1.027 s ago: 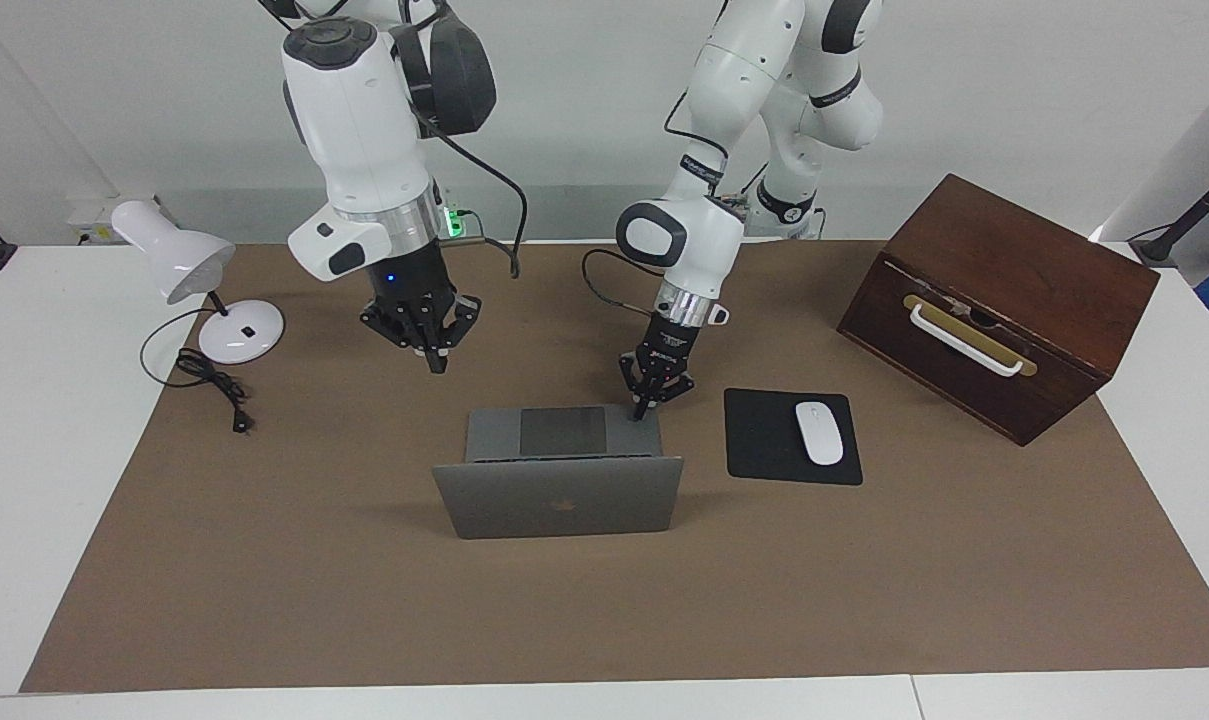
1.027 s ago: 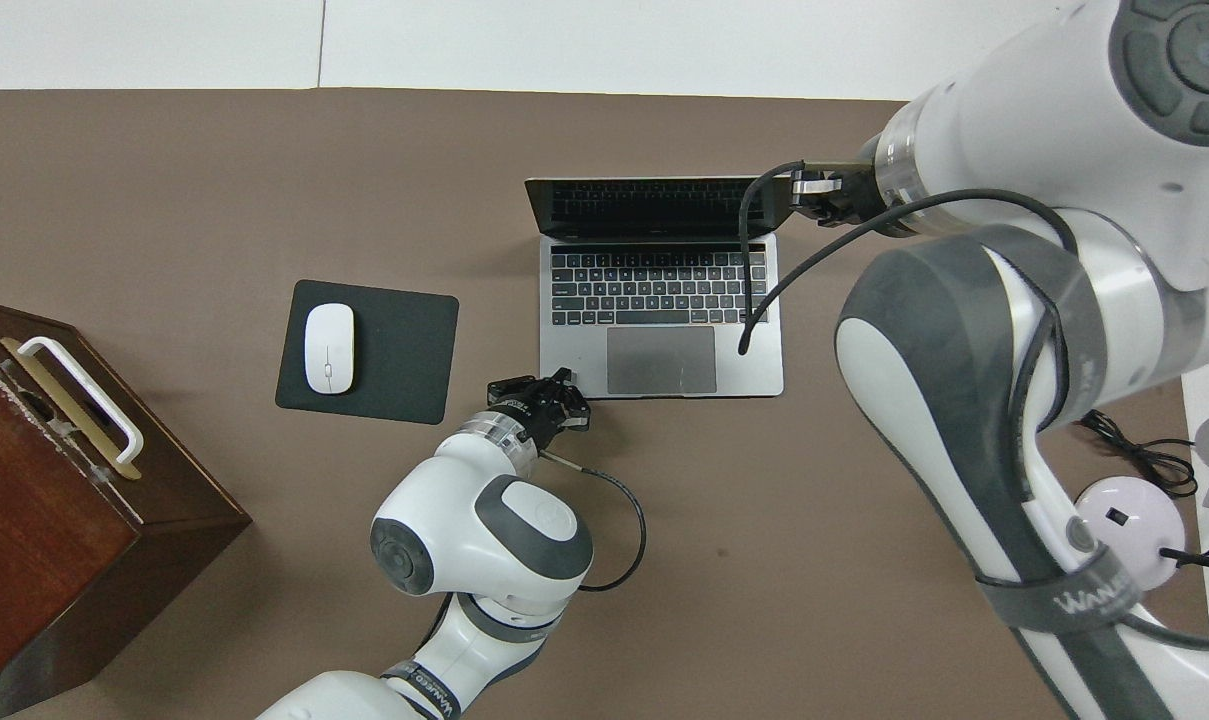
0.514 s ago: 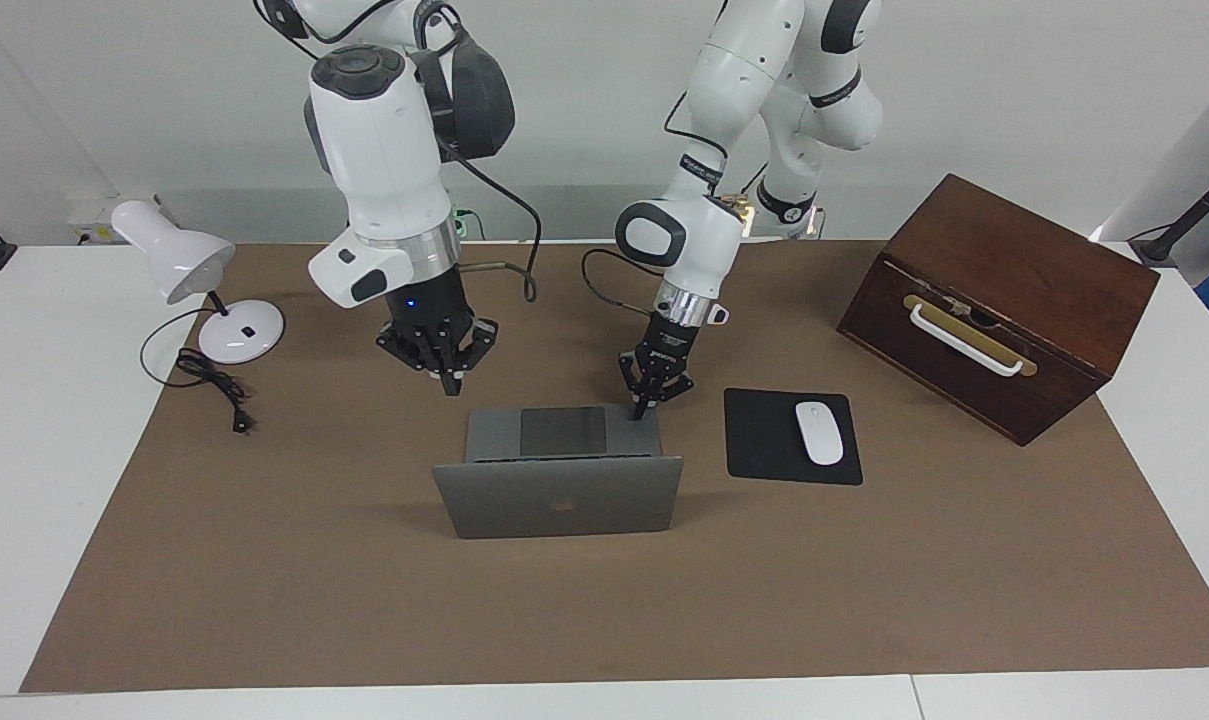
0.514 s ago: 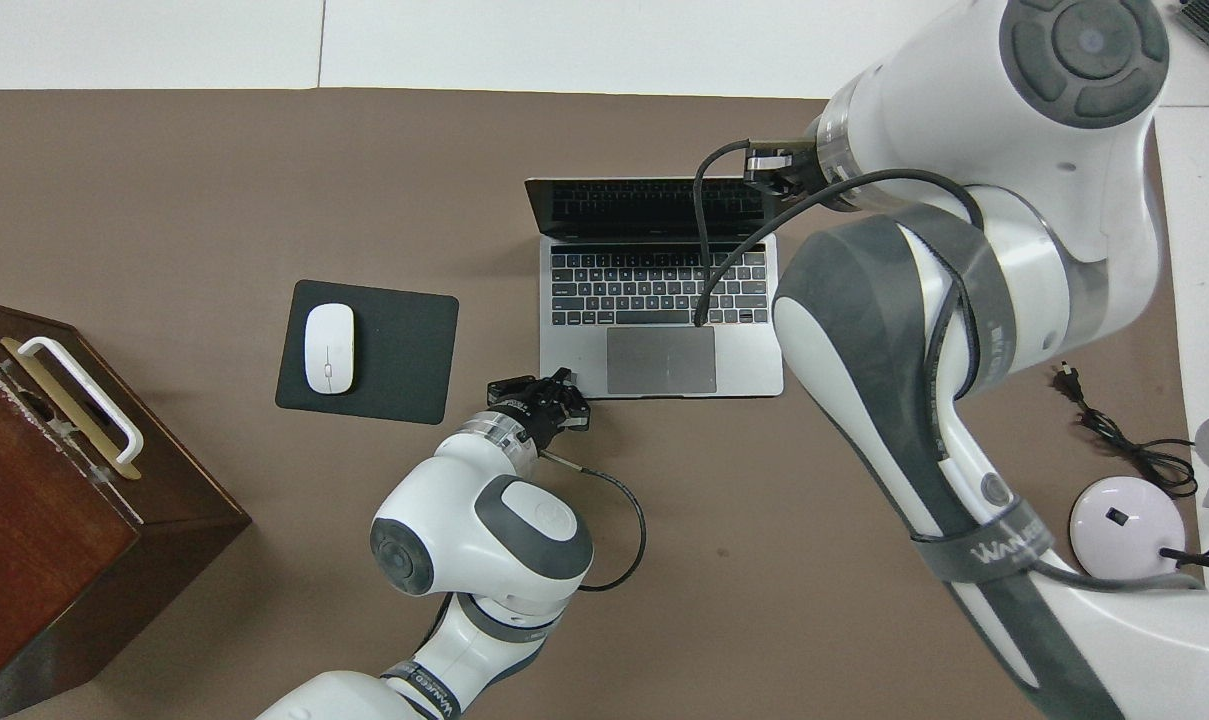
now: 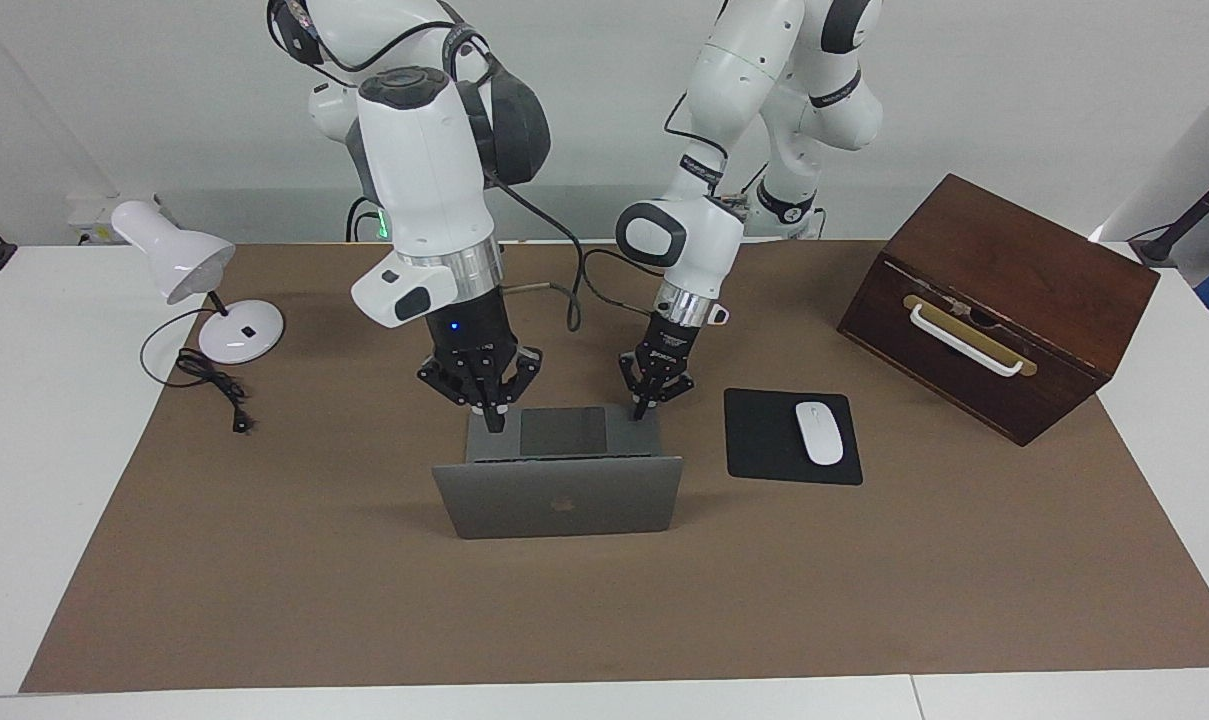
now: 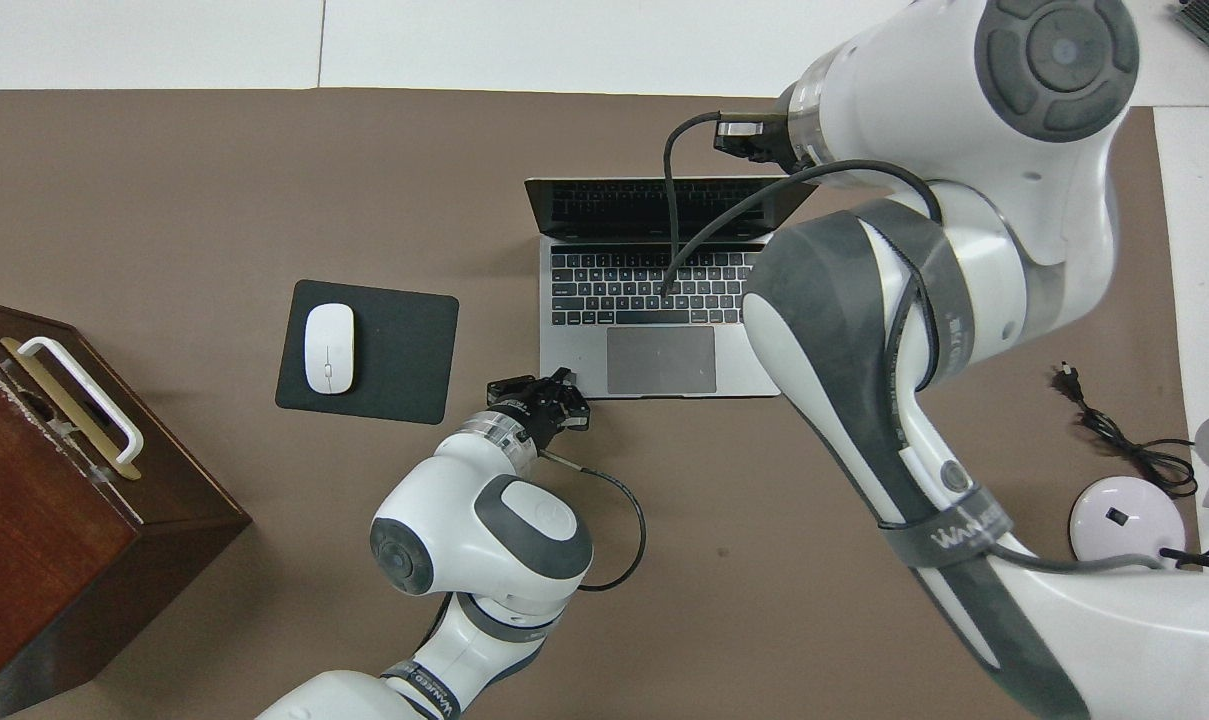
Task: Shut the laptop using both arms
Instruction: 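Hook the right gripper behind the laptop lid top edge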
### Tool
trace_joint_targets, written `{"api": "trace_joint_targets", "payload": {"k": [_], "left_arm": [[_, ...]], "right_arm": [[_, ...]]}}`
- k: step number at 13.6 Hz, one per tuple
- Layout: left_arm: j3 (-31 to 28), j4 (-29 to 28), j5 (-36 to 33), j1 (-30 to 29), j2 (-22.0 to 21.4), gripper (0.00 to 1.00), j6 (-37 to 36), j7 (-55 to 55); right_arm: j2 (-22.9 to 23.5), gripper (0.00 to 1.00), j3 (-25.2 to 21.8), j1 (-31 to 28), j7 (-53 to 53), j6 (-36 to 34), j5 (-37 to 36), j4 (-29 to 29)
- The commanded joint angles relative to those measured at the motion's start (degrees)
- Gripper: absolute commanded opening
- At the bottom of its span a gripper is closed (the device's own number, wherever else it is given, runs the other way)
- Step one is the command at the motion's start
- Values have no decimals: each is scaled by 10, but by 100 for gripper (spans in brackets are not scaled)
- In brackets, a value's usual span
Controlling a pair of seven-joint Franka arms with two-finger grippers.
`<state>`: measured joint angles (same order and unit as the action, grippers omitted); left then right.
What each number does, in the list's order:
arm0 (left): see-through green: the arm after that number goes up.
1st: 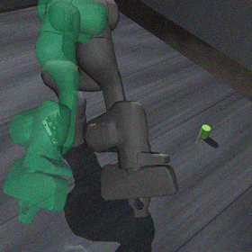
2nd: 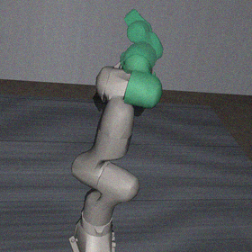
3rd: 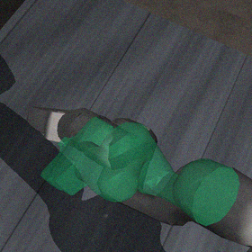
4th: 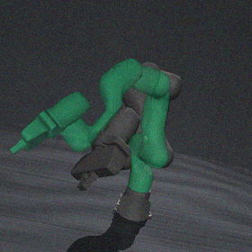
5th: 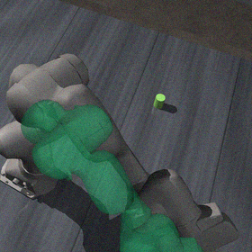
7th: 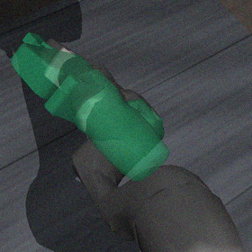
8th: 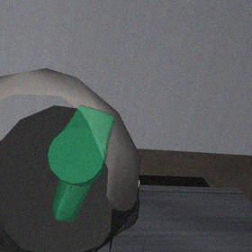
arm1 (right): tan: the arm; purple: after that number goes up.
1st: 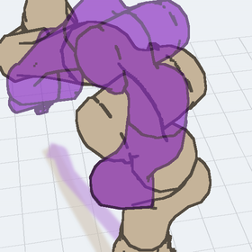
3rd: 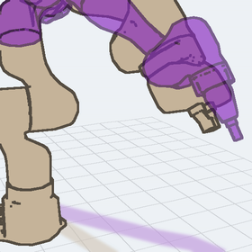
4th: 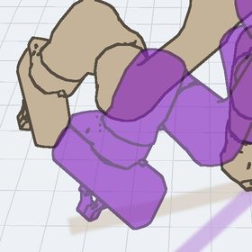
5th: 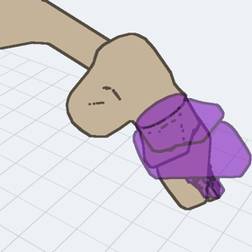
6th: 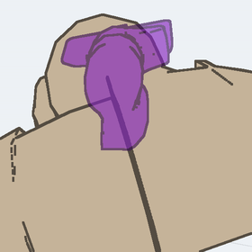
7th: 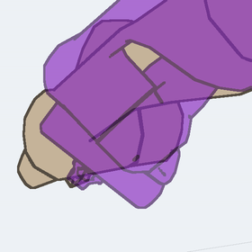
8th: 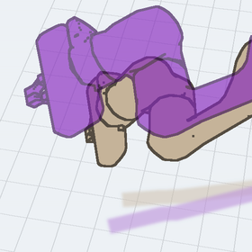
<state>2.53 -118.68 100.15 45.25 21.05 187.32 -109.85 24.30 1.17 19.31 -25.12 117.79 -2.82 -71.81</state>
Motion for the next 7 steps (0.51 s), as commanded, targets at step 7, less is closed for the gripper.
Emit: {"api": "trace_joint_targets", "payload": {"k": [7], "left_arm": [[-9, -3, -18, 7, 20, 0, 10, 0]], "right_arm": [[73, 0, 1, 10, -9, 71, -48, 61]]}}
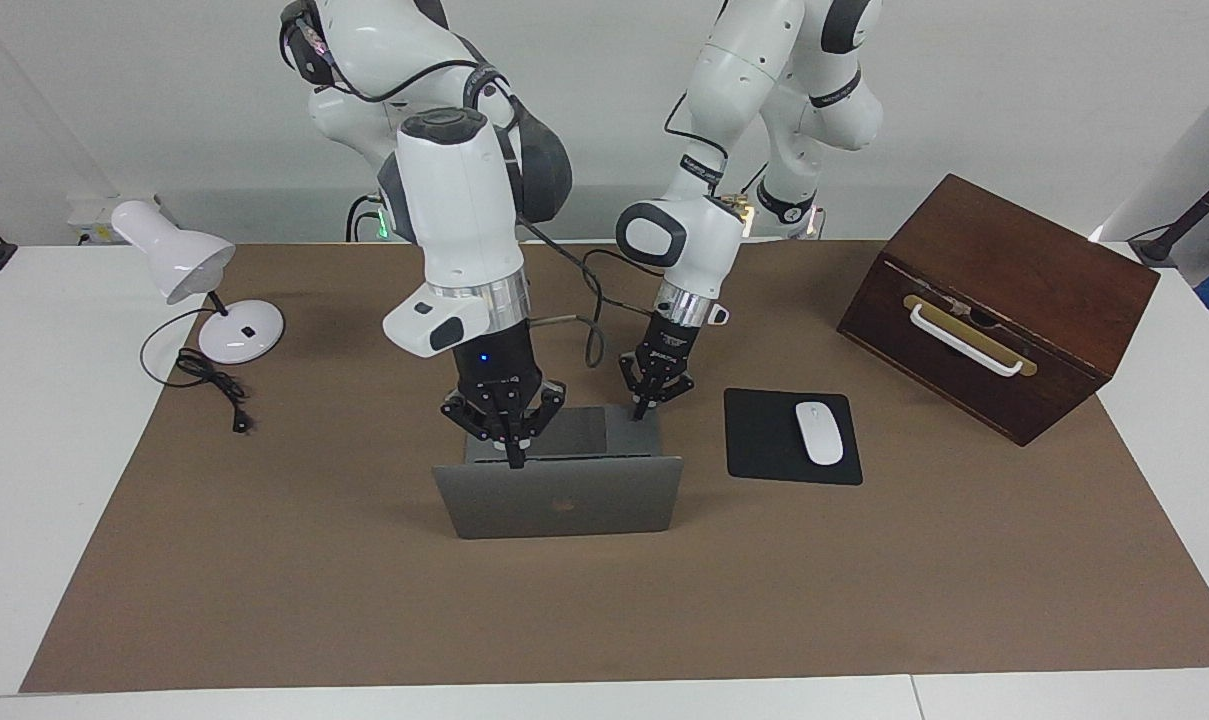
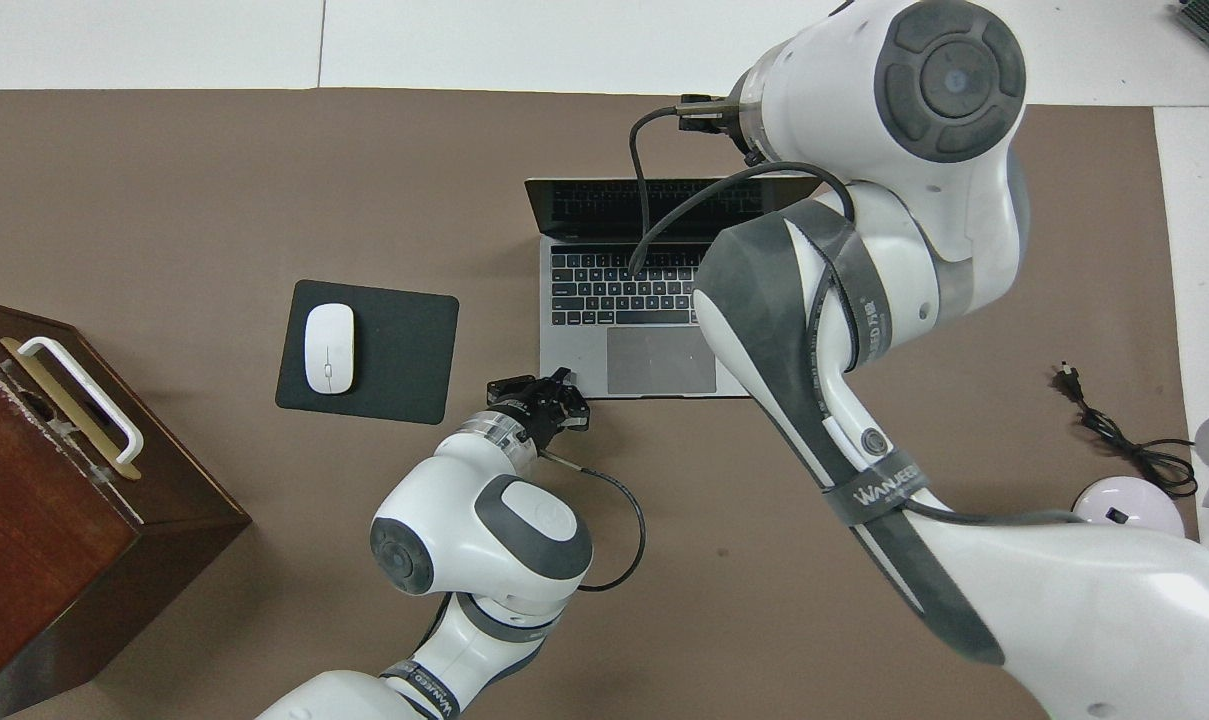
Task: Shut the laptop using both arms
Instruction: 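Hook the right gripper behind the laptop lid top edge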
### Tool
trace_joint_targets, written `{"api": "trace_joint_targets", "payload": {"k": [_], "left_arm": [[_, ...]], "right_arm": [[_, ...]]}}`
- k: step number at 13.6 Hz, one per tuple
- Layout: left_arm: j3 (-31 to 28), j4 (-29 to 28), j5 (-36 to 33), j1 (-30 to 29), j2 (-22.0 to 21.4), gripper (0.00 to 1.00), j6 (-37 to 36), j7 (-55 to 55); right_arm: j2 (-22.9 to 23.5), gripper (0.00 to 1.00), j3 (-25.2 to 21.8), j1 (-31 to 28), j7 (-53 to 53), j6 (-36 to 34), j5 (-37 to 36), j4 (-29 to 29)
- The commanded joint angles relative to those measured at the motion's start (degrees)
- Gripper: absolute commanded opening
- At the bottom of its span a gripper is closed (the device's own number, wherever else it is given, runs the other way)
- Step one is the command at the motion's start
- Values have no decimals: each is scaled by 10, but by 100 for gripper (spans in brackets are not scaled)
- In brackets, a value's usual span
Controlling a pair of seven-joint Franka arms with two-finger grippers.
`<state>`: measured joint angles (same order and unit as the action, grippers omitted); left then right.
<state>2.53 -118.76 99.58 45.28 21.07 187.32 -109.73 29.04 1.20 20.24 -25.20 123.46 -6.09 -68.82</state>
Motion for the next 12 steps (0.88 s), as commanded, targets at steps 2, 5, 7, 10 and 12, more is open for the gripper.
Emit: {"api": "trace_joint_targets", "payload": {"k": [2, 5, 7, 10, 12], "left_arm": [[-8, -4, -18, 8, 20, 0, 10, 0], [-9, -4, -31, 8, 20, 0, 10, 0], [-8, -4, -39, 9, 20, 0, 20, 0], [-8, -4, -39, 9, 22, 0, 21, 0], [-8, -4, -39, 9, 23, 0, 21, 0]], "right_arm": [[37, 0, 1, 7, -9, 20, -23, 44], [49, 0, 1, 9, -10, 34, -39, 50], [62, 0, 1, 9, -13, 56, -39, 52], [86, 0, 1, 9, -15, 75, -38, 68], [95, 0, 1, 10, -17, 86, -38, 71]]}}
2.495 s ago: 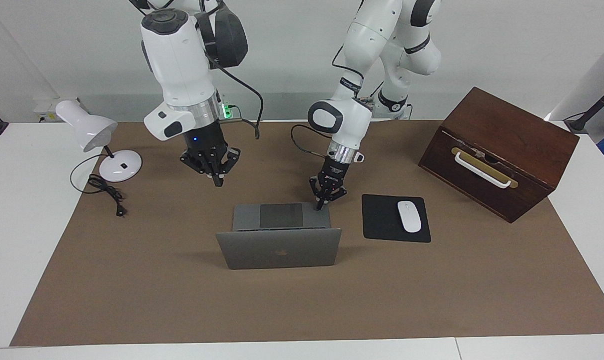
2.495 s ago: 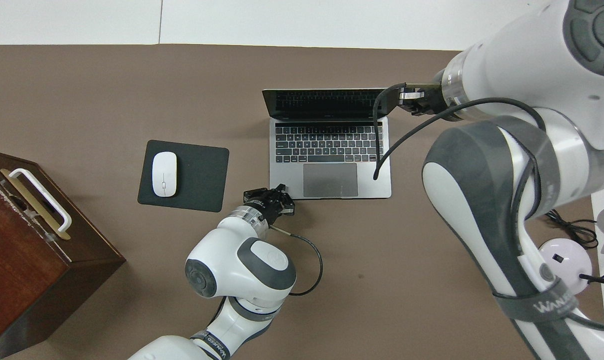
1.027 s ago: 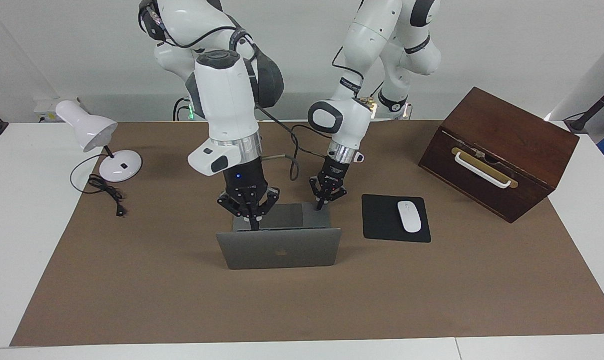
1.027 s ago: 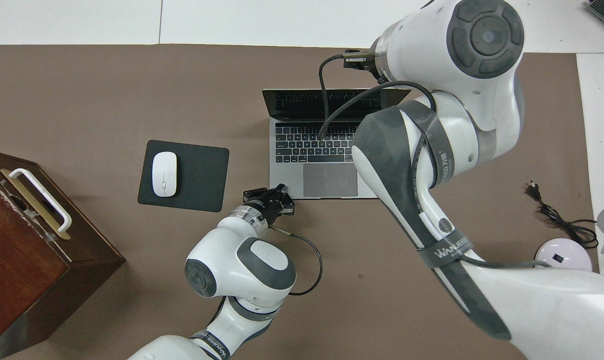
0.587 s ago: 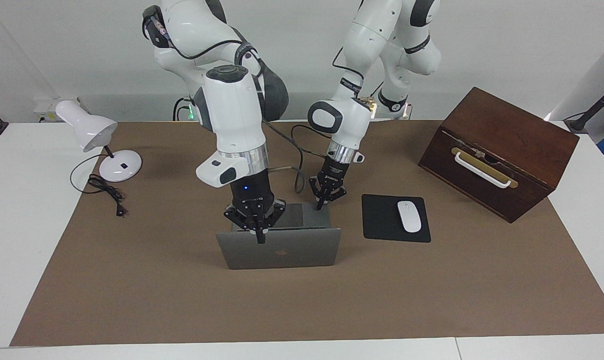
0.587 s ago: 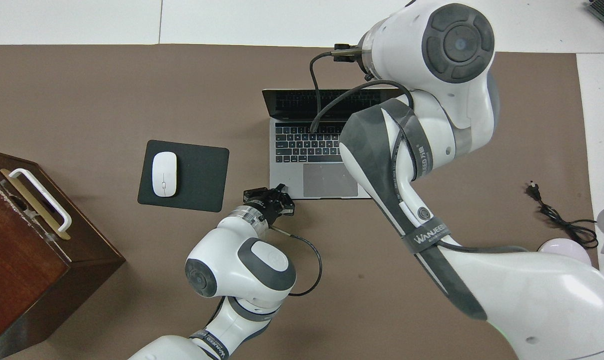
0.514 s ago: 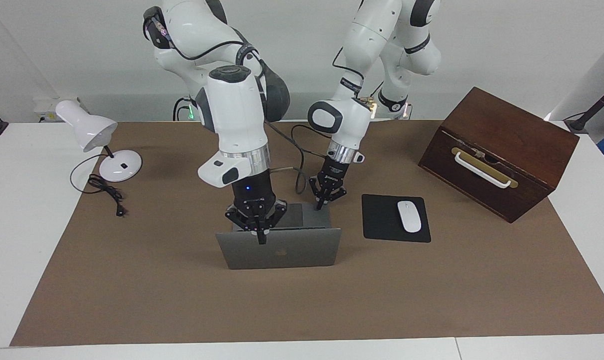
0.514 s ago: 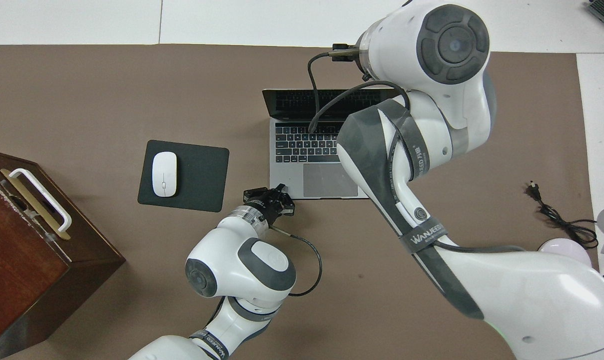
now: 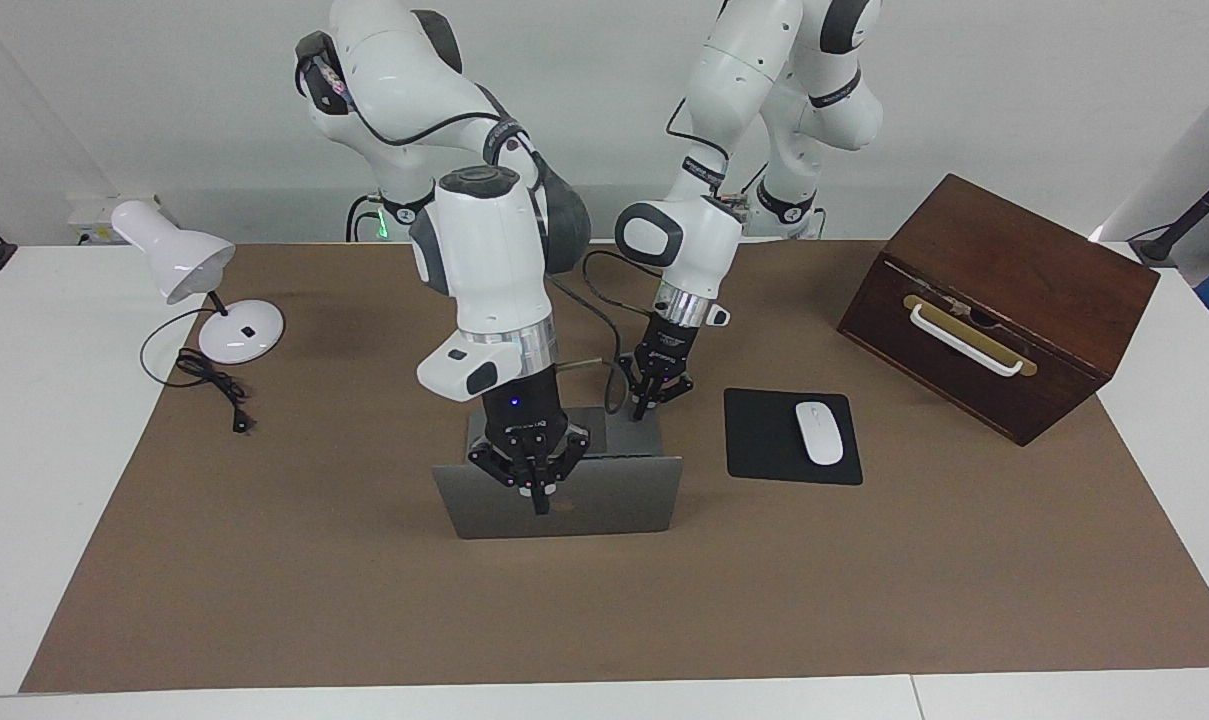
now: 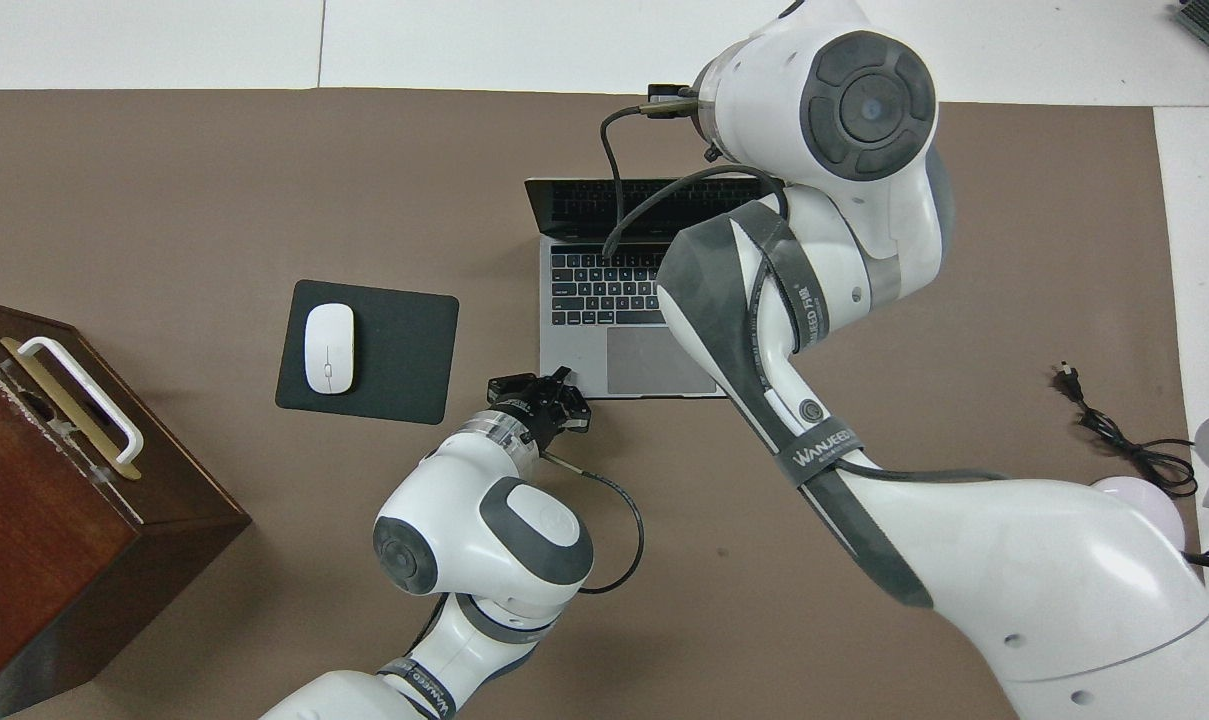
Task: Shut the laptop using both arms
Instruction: 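Hook the right gripper behind the laptop lid top edge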
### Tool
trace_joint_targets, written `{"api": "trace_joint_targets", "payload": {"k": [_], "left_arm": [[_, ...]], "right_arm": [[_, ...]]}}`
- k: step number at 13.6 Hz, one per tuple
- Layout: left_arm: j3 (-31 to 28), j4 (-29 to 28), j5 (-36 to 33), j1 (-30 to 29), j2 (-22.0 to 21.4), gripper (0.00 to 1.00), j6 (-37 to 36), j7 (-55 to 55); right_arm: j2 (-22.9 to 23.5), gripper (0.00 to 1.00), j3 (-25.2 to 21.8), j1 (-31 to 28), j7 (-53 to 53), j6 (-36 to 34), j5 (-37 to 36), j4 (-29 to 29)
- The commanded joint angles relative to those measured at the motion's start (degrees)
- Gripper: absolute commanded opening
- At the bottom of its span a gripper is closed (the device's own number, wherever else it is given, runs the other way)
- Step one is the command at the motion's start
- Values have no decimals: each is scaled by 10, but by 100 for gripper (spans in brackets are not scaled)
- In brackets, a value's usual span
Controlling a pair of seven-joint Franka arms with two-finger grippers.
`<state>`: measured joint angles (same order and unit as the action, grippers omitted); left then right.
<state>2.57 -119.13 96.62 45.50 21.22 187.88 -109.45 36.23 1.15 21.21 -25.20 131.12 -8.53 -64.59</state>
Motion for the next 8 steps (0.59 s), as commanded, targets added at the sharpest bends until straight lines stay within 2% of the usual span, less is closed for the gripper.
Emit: {"api": "trace_joint_targets", "payload": {"k": [1, 6, 8], "left_arm": [[-8, 0, -9, 6, 22, 0, 15, -3], [-8, 0, -9, 6, 22, 0, 15, -4], [-8, 0, -9, 5, 22, 0, 15, -3]], "right_arm": [[24, 0, 2, 1, -16, 13, -14, 29], [34, 0, 2, 1, -21, 11, -11, 29], [32, 0, 6, 8, -63, 4, -6, 26]]}}
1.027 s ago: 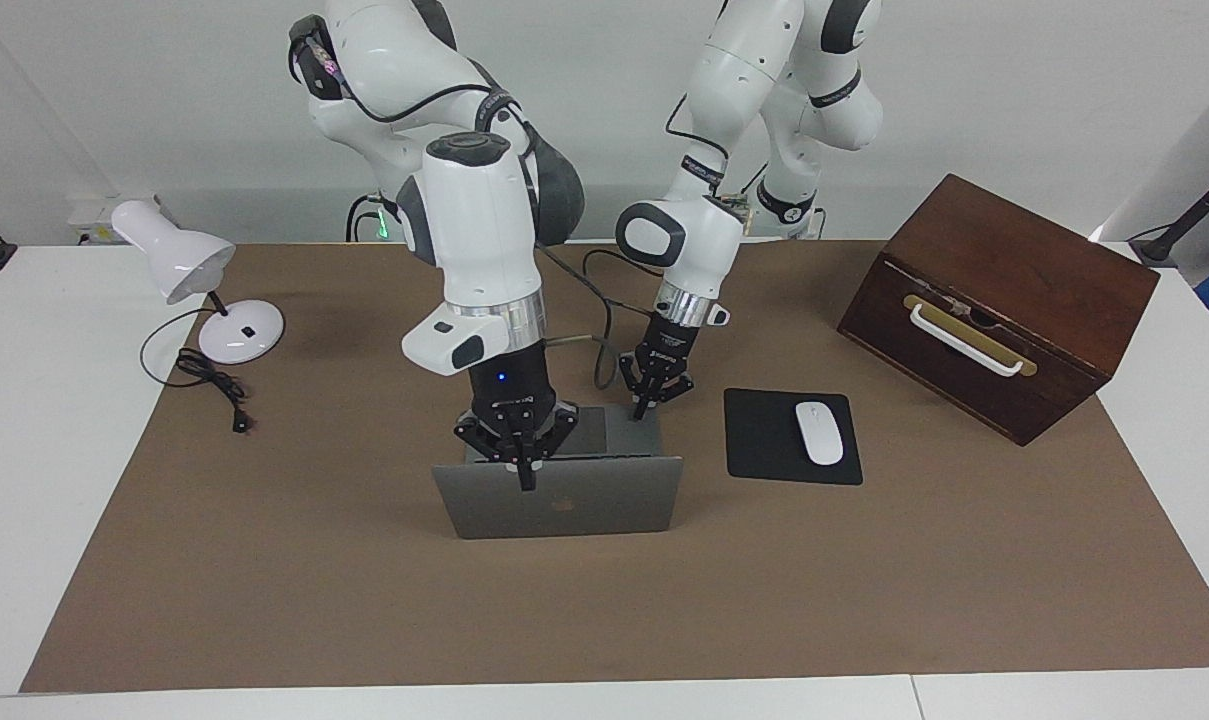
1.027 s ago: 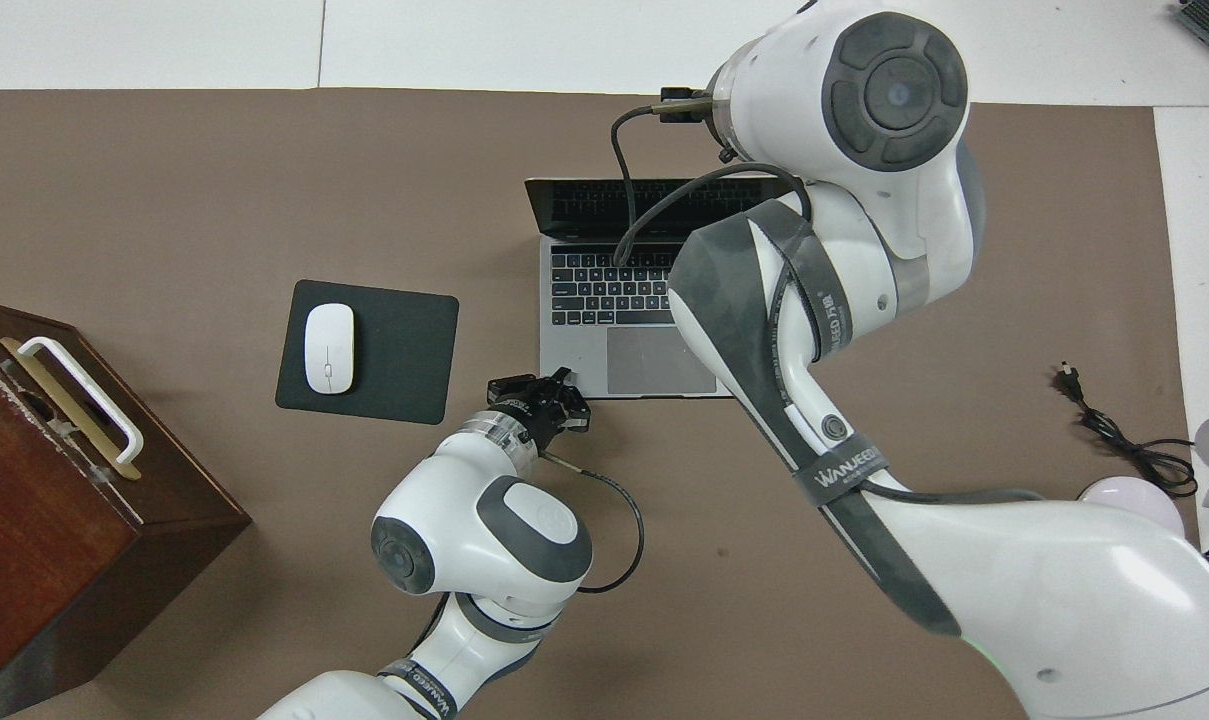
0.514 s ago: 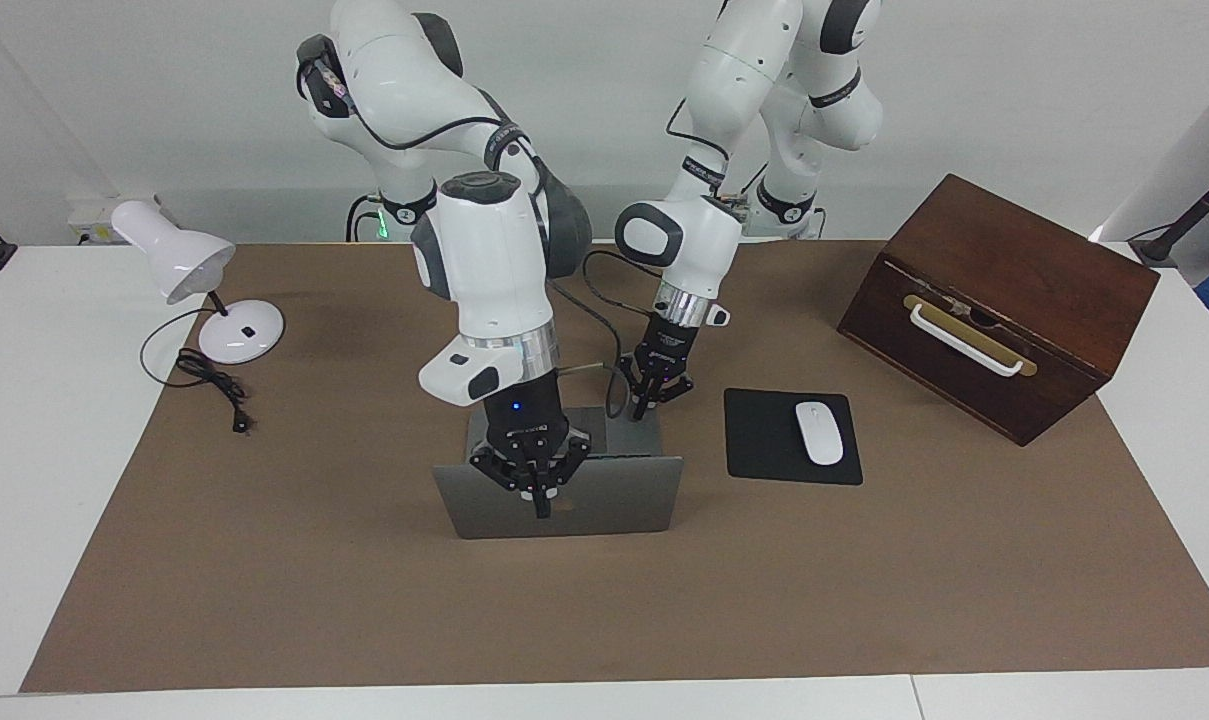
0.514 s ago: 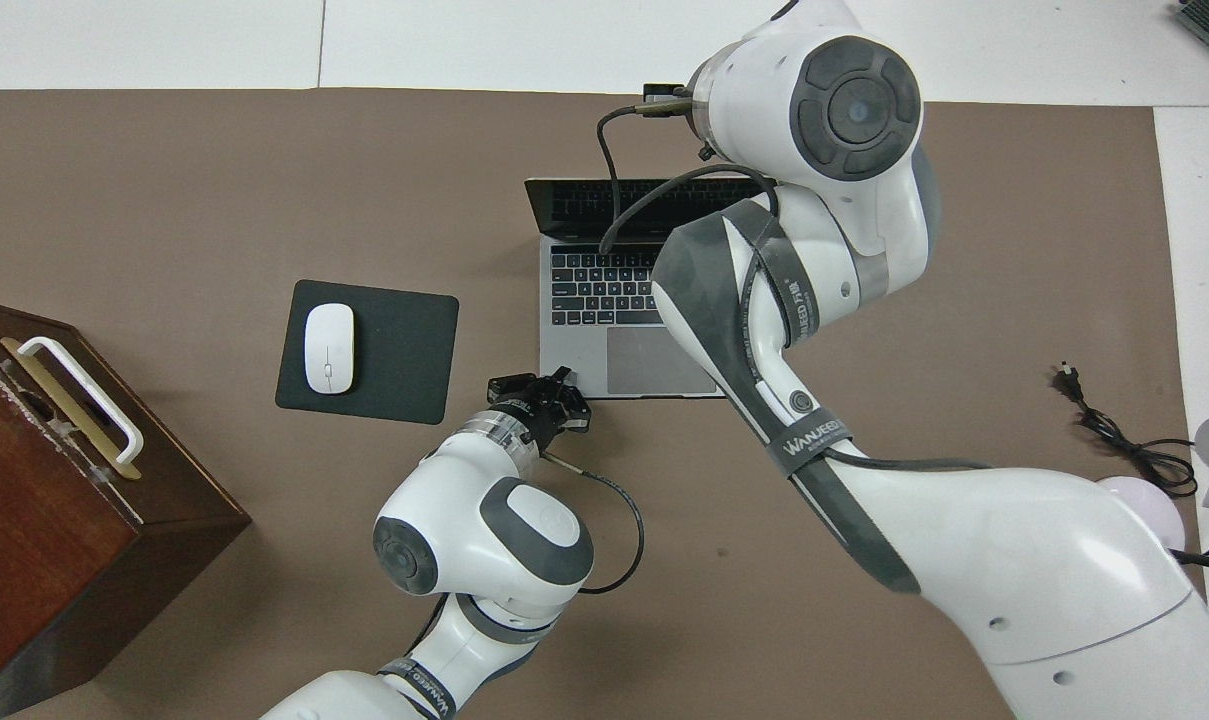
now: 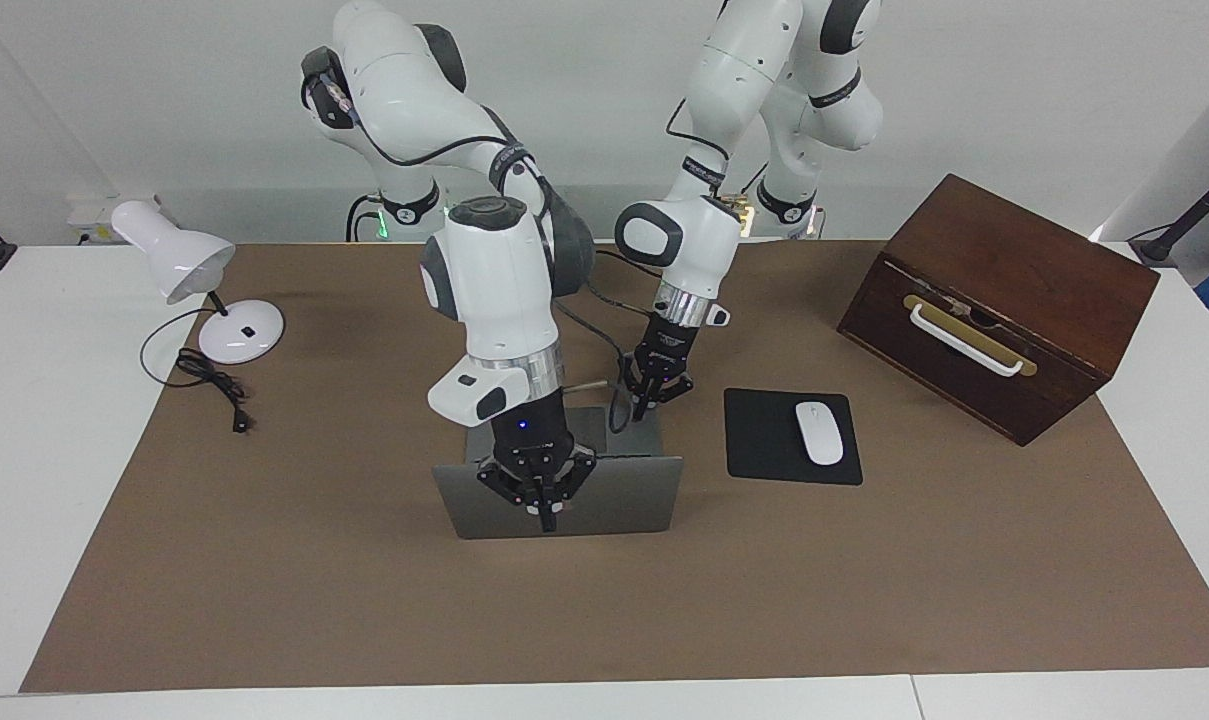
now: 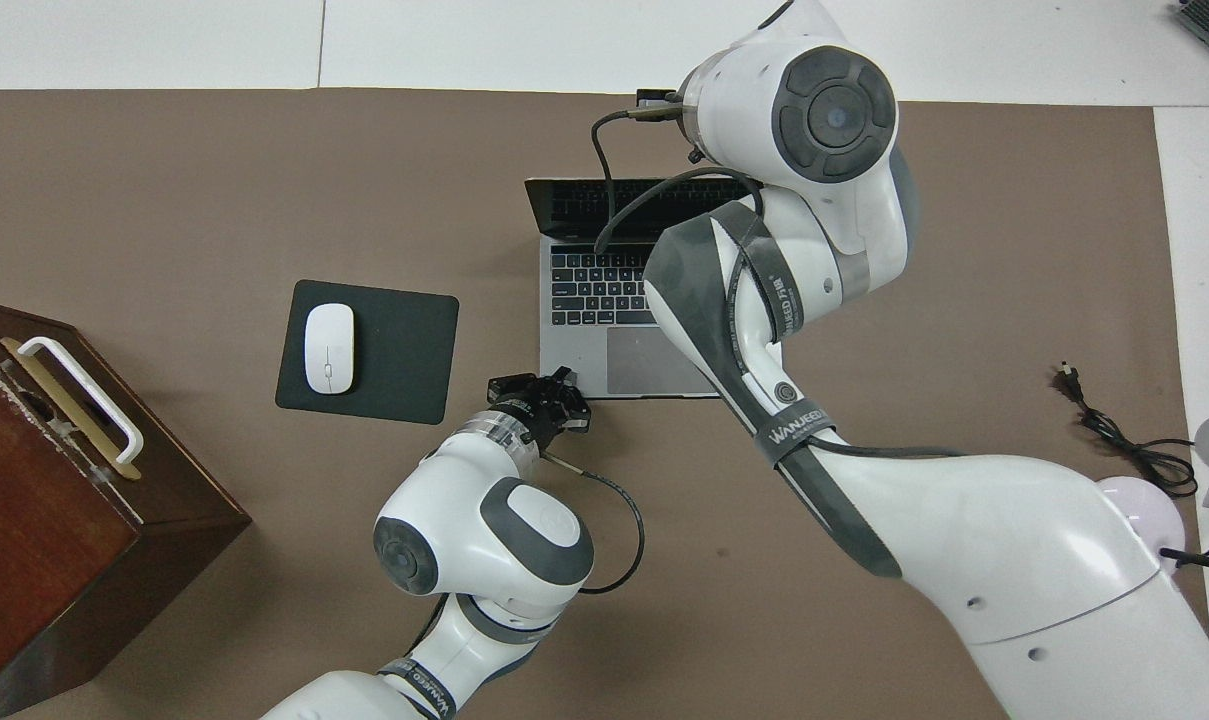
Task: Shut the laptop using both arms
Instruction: 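Hook the right gripper behind the laptop lid top edge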
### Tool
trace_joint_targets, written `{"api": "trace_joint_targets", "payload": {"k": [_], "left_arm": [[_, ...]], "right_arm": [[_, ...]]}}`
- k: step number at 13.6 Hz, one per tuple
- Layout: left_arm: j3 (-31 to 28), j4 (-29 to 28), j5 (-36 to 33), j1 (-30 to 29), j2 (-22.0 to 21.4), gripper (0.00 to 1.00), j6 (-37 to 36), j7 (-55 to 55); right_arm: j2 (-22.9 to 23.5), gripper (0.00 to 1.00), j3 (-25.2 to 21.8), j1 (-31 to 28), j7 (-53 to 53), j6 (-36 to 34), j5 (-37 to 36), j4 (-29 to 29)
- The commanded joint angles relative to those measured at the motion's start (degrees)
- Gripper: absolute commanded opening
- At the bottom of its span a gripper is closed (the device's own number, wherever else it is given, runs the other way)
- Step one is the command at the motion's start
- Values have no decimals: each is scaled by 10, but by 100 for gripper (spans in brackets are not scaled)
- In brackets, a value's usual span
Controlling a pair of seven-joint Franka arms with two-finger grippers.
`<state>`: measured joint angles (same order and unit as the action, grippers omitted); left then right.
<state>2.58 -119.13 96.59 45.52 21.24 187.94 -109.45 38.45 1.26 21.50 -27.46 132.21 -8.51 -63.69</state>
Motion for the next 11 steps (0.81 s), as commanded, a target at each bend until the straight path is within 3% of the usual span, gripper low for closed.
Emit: {"api": "trace_joint_targets", "payload": {"k": [1, 11], "left_arm": [[-8, 0, -9, 5, 21, 0, 15, -3], [-8, 0, -9, 5, 21, 0, 16, -4]], "right_arm": [[9, 0, 6, 7, -44, -7, -5, 16], [2, 0, 8, 11, -49, -24, 0, -22]]}}
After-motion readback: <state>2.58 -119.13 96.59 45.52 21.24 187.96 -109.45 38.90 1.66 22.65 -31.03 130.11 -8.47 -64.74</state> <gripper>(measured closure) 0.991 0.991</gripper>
